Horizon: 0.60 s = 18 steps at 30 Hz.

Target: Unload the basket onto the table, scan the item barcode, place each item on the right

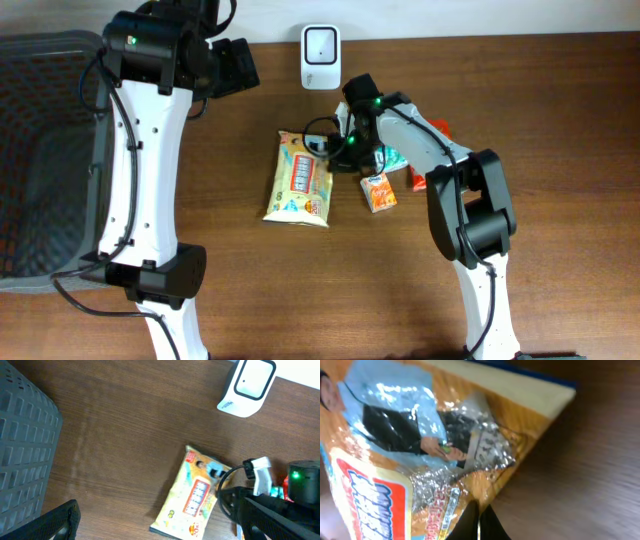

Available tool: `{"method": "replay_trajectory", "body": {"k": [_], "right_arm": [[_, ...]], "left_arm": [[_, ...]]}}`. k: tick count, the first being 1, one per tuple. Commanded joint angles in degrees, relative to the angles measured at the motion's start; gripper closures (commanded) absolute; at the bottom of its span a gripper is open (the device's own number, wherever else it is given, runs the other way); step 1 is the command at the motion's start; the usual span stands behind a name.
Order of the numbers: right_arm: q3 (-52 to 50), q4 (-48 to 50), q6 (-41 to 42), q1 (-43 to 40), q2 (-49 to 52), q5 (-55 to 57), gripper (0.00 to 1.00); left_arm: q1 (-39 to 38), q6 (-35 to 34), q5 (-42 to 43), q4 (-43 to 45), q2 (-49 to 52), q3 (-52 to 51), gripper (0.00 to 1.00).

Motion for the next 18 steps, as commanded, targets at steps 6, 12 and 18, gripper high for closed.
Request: {"method": "replay_trajectory", "body": {"k": [6,12,18], "right_arm": [[24.02,-22.49,-1.62,1.81,-4.52,35.36,0.96],[20.0,-25.42,-12.92,4.72,-3.65,5.05,0.0],[5.05,-18.23,-1.29,7.08,-3.63,8.35,0.01]], "left_arm": [[0.04,-0.28,0.17,-0.04,0.17,0.04,0.01],[0.04,-0.26,0.17,-0.04,0.17,0.04,0.01],[0.04,-0.26,0.17,-0.04,0.17,0.04,0.01]]}}
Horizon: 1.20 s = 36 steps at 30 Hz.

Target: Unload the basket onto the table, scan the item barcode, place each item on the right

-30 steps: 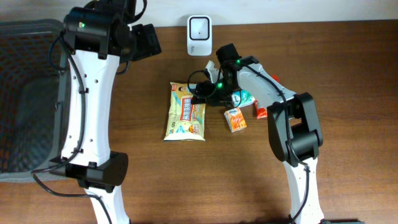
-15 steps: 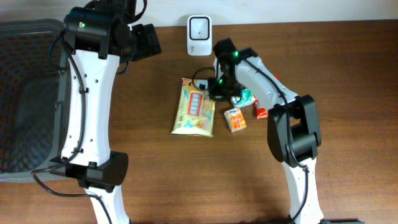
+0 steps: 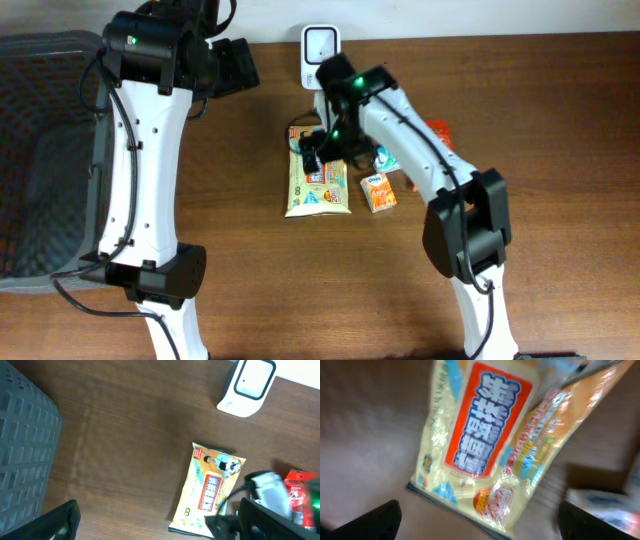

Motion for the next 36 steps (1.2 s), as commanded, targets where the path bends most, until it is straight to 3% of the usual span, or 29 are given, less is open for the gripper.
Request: {"method": "replay_trajectory", "body": {"k": [1,5,12,13,14,15,16,19,23,28,29,30,31,36], "right_arm": [[-8.22,1.05,6.99,0.46,0.33,-1.9,0.01],[-11.72,2.25,6.97,0.52,0.33,-4.31,0.01],[-20.41,17.51,9.99,0.52,0.33,-8.68,0.01],[-23.15,21.86,10.01,0.42,0.33,-8.68,0.17],[-24.41,24.15,10.03,0.42,0.33,-8.68,0.43],[-25.9,26.77,11.8,0.35,0.33,-7.61,0.87],[-26.45,27.74,13.86,0.35,0.33,-5.44,0.96],[-23.98,26.34,14.25,0.28,-0.26,1.92,0.96],[-14.23,15.61,14.27,-0.07,-4.48,17.03,0.96],[-8.72,14.67,14.23,-0.11,-5.79,16.68,0.95],[-9.11,17.38,13.38,0.0,-5.25,13.68,0.69],[-9.6,20.33,11.54,0.09,-4.5,10.91,0.21],[-10.08,23.78,10.99,0.09,-3.58,9.22,0.01],[-10.34,32.79,11.87,0.04,1.6,3.8,0.01]], "left_arm": [[0.04,-0.26,0.15,0.0,0.17,0.04,0.01],[0.04,-0.26,0.15,0.0,0.17,0.04,0.01],[0.04,-0.26,0.15,0.0,0.17,0.04,0.01],[0.04,-0.28,0.15,0.0,0.17,0.04,0.01],[0.04,-0.28,0.15,0.0,0.17,0.04,0.01],[0.04,-0.26,0.15,0.0,0.17,0.04,0.01],[0.04,-0.28,0.15,0.0,0.17,0.04,0.01],[0.04,-0.28,0.15,0.0,0.17,0.04,0.01],[0.04,-0.26,0.15,-0.02,0.17,0.04,0.01],[0.04,-0.26,0.15,0.0,0.17,0.04,0.01],[0.04,-0.28,0.15,0.0,0.17,0.04,0.01],[0.04,-0.26,0.15,0.0,0.17,0.04,0.01],[0.04,-0.26,0.15,0.0,0.17,0.04,0.01],[0.04,-0.28,0.15,0.0,0.17,0.04,0.01]]}}
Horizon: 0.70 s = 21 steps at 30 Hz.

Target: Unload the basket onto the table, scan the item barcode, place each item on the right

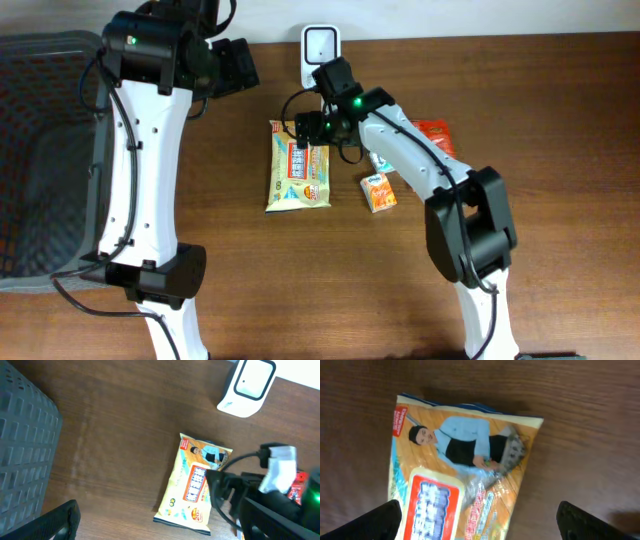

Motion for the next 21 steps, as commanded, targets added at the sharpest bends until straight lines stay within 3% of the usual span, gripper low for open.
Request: {"method": "replay_trajectory", "body": {"k": [1,6,7,8,9,10,13,17,21], "right_arm": [[-0.44,4.46,0.09,0.02,4.35,-7.28,0.01],[-0.44,7.17,0.76,0.81,9.49,-6.75,0.01],[-0.44,7.08,0.96,0.81,10.19,-5.84,0.17],[-0.44,6.38,1.57,0.79,10.97,-4.52,0.46],[-0.44,4.81,3.19,0.68,11.37,-2.12,0.84],[-0.39,3.63,3.32,0.35,11.3,-1.01,0.96],[2.49,-2.58,3.28,-1.64,9.64,0.94,0.96],[13.94,-20.41,3.28,-3.82,6.01,19.82,0.96],[29.57,-38.58,1.77,-1.36,5.75,48.85,0.96]], "left_arm": [[0.04,-0.26,0.17,-0.04,0.17,0.04,0.01],[0.04,-0.28,0.17,-0.04,0.17,0.04,0.01],[0.04,-0.26,0.17,-0.04,0.17,0.04,0.01],[0.04,-0.28,0.17,-0.04,0.17,0.04,0.01],[0.04,-0.26,0.17,-0.04,0.17,0.04,0.01],[0.04,-0.28,0.17,-0.04,0.17,0.04,0.01],[0.04,-0.26,0.17,-0.04,0.17,0.04,0.01],[0.04,-0.28,0.17,-0.04,0.17,0.04,0.01],[0.04,-0.26,0.17,-0.04,0.17,0.04,0.01]]}}
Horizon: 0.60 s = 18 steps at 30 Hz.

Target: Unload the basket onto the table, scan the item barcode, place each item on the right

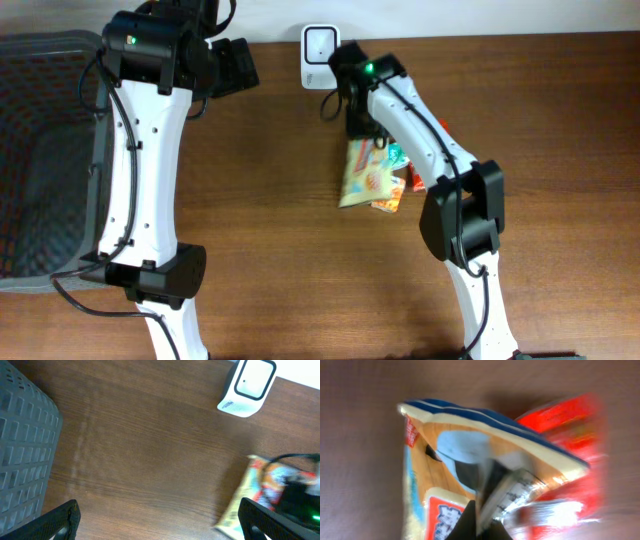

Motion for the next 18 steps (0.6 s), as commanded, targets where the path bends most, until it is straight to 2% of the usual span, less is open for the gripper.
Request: {"method": "replay_trajectory", "body": {"k": [1,3,8,11,18], "right_arm": [[5.7,-4.79,-0.9,3.58,-2.01,26.67,0.96],[4.92,-5.6,-0.9,5.35,-1.22,31.08,0.96],[0.13,-4.24,-0.59,9.03,4.09,30.99,0.96],[-1.42,-4.0,3.17,11.78,6.21,30.03,0.96],[-1.25,-2.49,3.89,15.91,6.34,27.06,0.96]], "left_arm": [[0.04,-0.26,0.17,-0.04,0.17,0.04,0.01],[0.04,-0.28,0.17,-0.04,0.17,0.04,0.01],[0.04,-0.28,0.17,-0.04,0.17,0.04,0.01],[0.04,-0.28,0.17,-0.04,0.17,0.04,0.01],[-0.02,-0.28,0.17,-0.04,0.17,0.04,0.01]]}}
